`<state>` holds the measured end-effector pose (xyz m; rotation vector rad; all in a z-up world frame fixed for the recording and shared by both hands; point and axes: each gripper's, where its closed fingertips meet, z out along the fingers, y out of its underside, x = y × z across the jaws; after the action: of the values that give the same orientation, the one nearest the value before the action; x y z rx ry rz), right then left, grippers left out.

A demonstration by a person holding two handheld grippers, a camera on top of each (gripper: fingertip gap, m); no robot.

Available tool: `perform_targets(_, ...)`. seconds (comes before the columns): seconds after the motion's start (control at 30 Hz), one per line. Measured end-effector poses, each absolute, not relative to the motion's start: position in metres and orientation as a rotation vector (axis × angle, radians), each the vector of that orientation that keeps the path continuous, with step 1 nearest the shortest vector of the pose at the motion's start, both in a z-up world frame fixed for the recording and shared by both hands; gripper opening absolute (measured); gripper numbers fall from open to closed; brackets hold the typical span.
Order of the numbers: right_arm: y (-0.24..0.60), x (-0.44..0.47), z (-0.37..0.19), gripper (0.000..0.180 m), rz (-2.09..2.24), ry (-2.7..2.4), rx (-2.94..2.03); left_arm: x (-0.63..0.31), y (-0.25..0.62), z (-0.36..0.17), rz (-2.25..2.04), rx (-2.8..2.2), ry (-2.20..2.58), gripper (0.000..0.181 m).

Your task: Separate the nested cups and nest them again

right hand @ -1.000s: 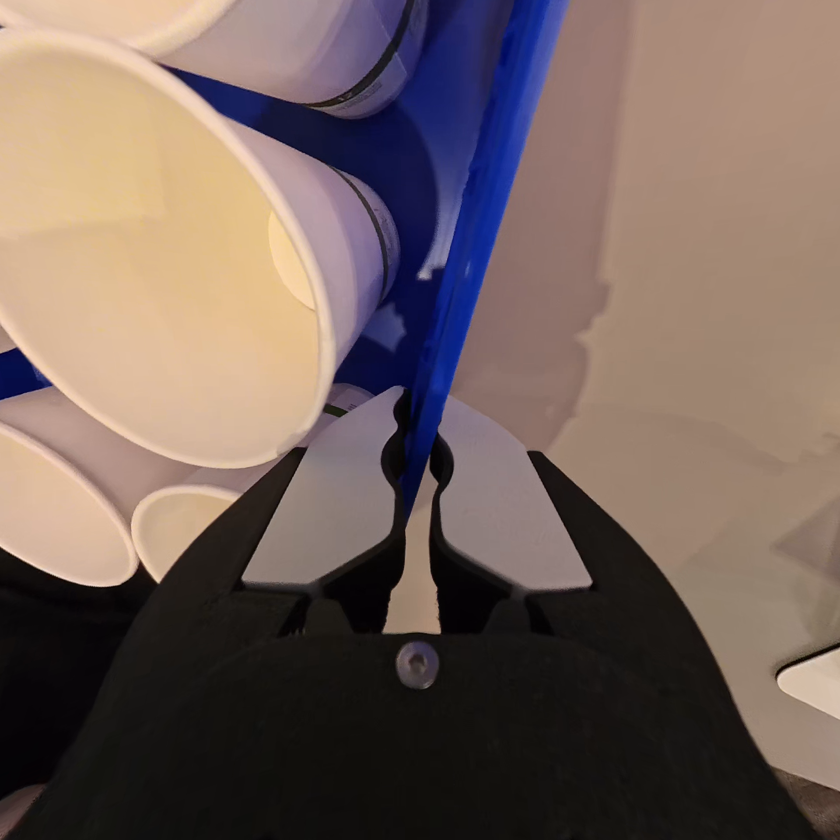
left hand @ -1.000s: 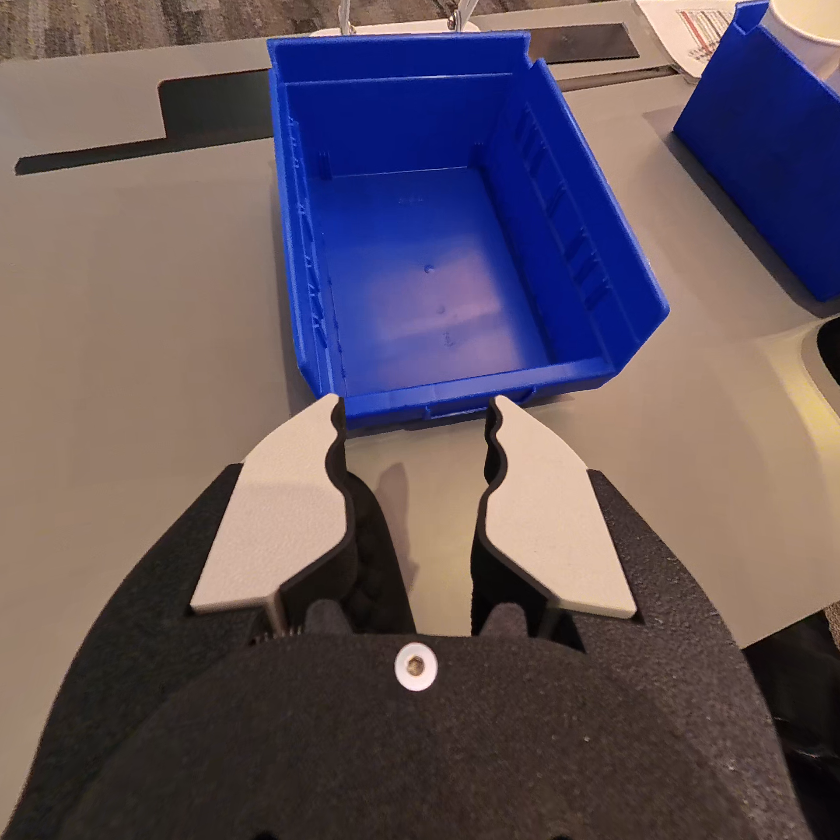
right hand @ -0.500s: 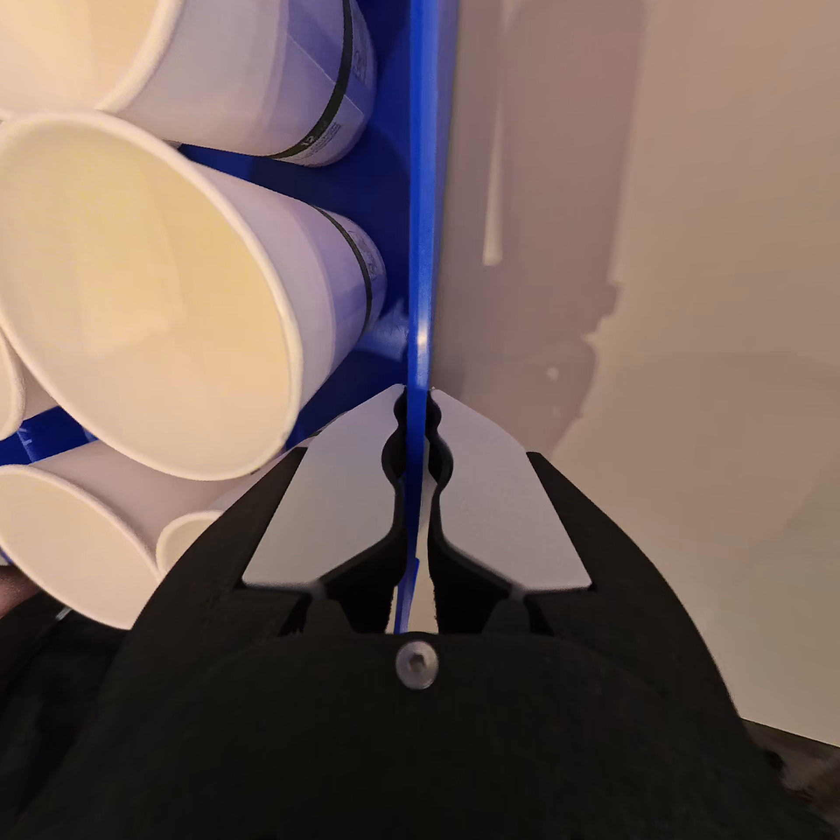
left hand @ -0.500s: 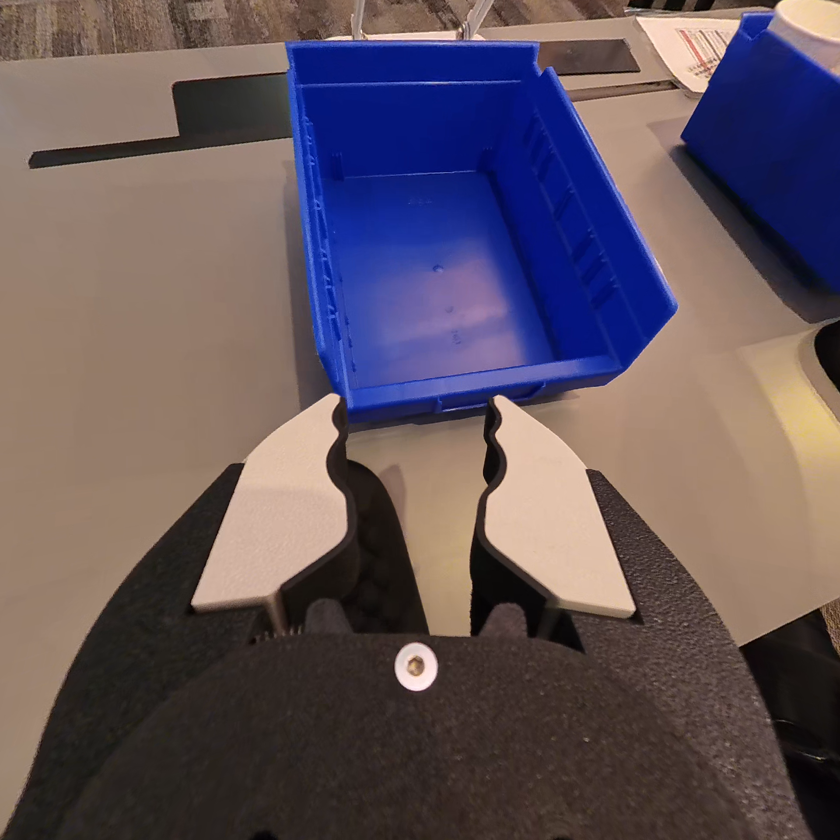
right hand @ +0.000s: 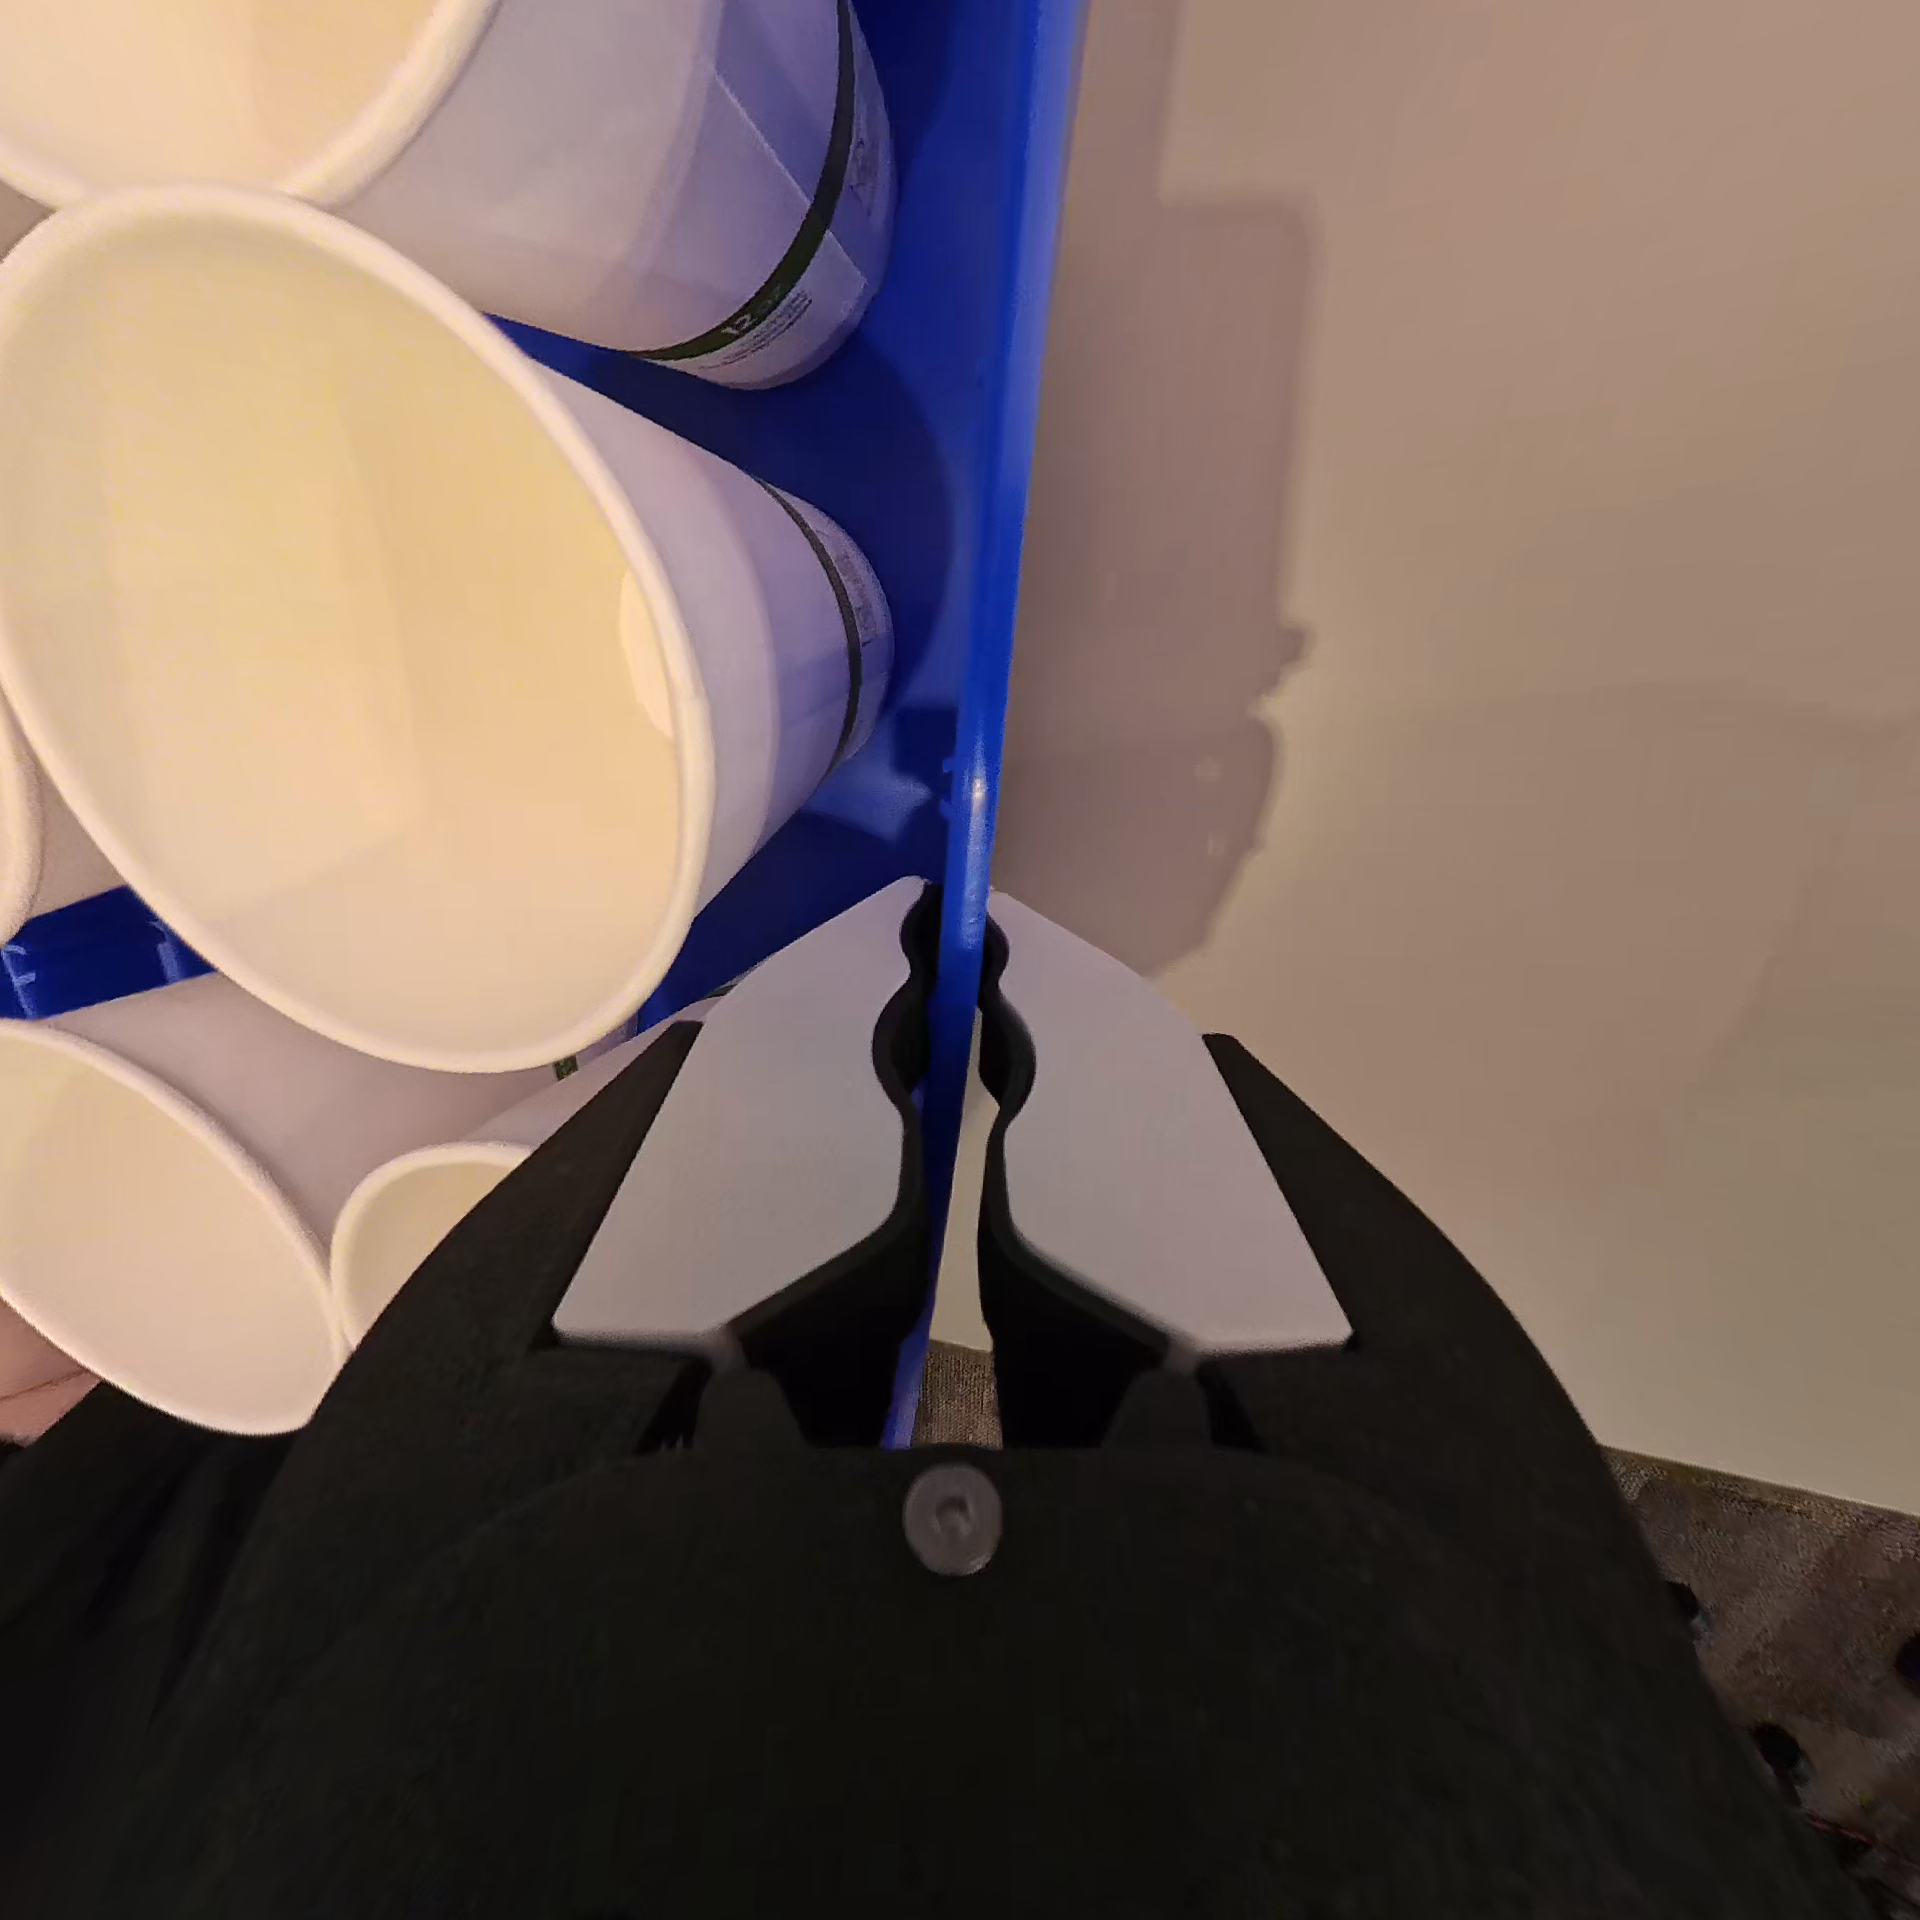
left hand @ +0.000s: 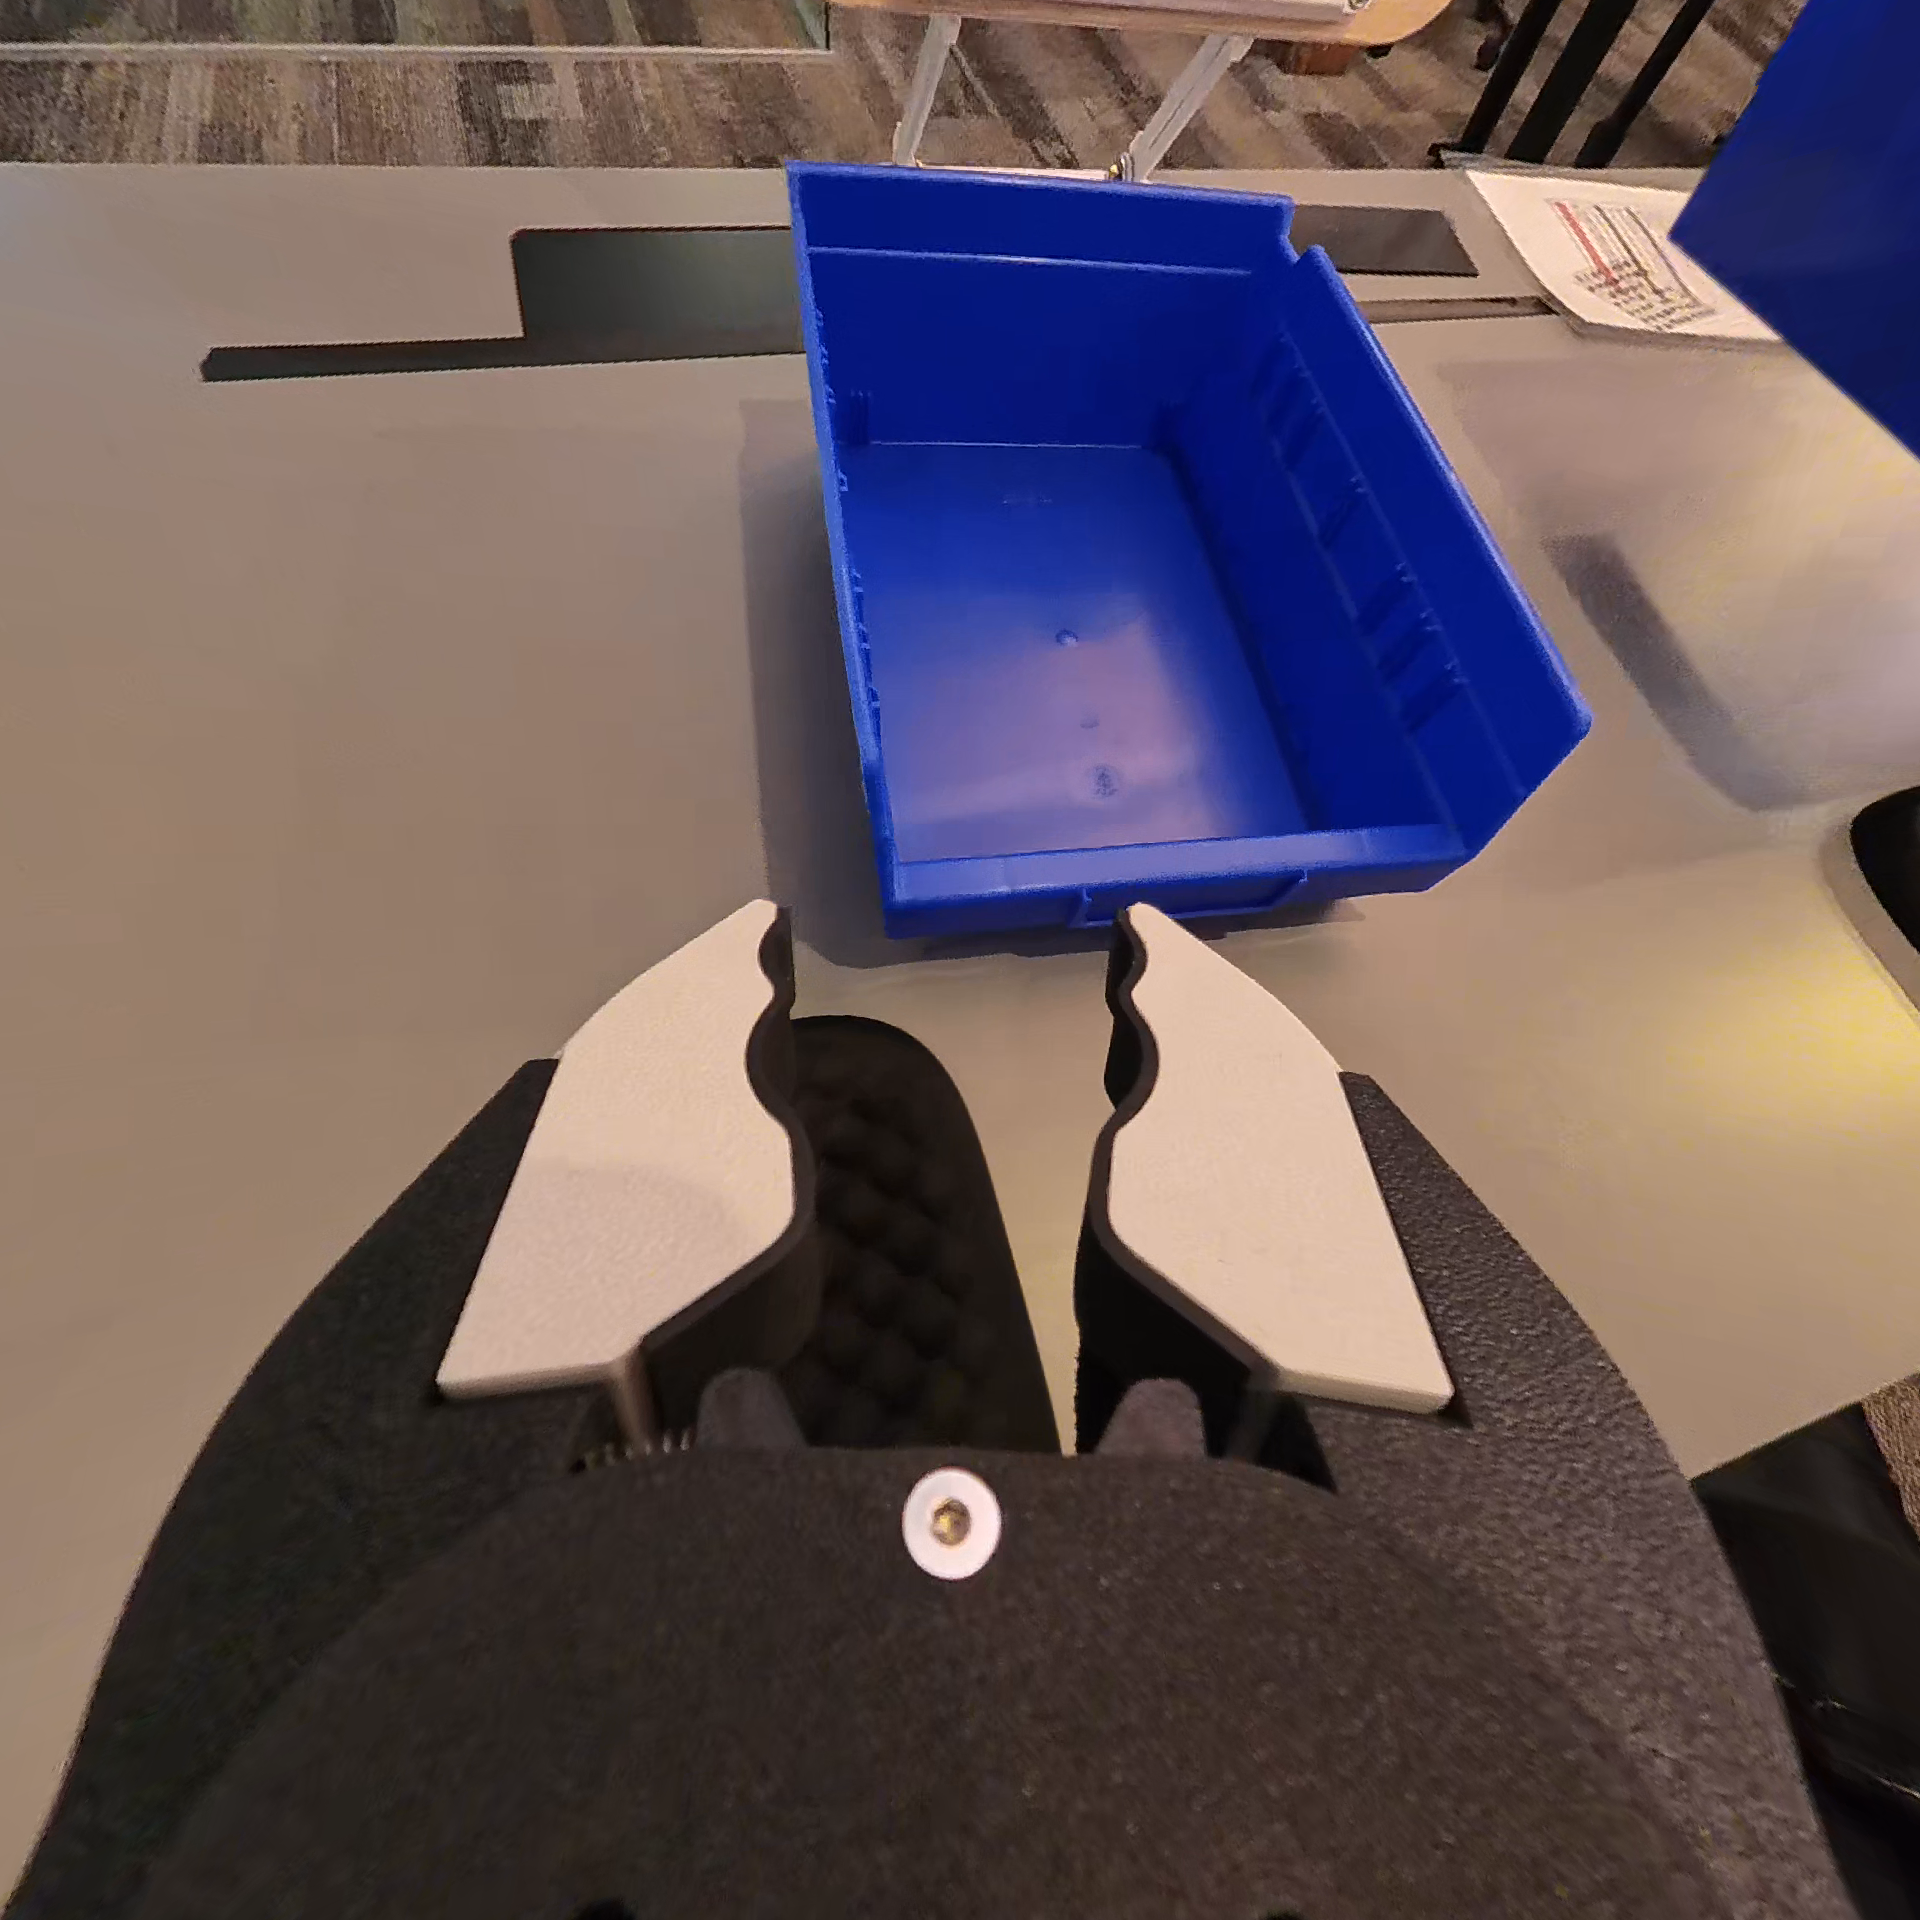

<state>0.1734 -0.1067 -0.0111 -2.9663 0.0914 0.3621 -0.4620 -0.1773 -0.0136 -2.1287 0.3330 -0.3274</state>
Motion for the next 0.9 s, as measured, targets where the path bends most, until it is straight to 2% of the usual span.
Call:
perform_targets(0.43, -0.078, -0.012, 0.052, 0.005, 0.500, -0.231, -2.928, -0.496, -0.205, -0.010, -0.344, -2.092, 0.315, 0.058)
perform_targets(0.9, -0.016, -0.312, 0.077, 0.005, 0.604, -0.701, -2.849, -0.592, -0.239, -0.002, -0.289, -2.046, 0.145, 0.058)
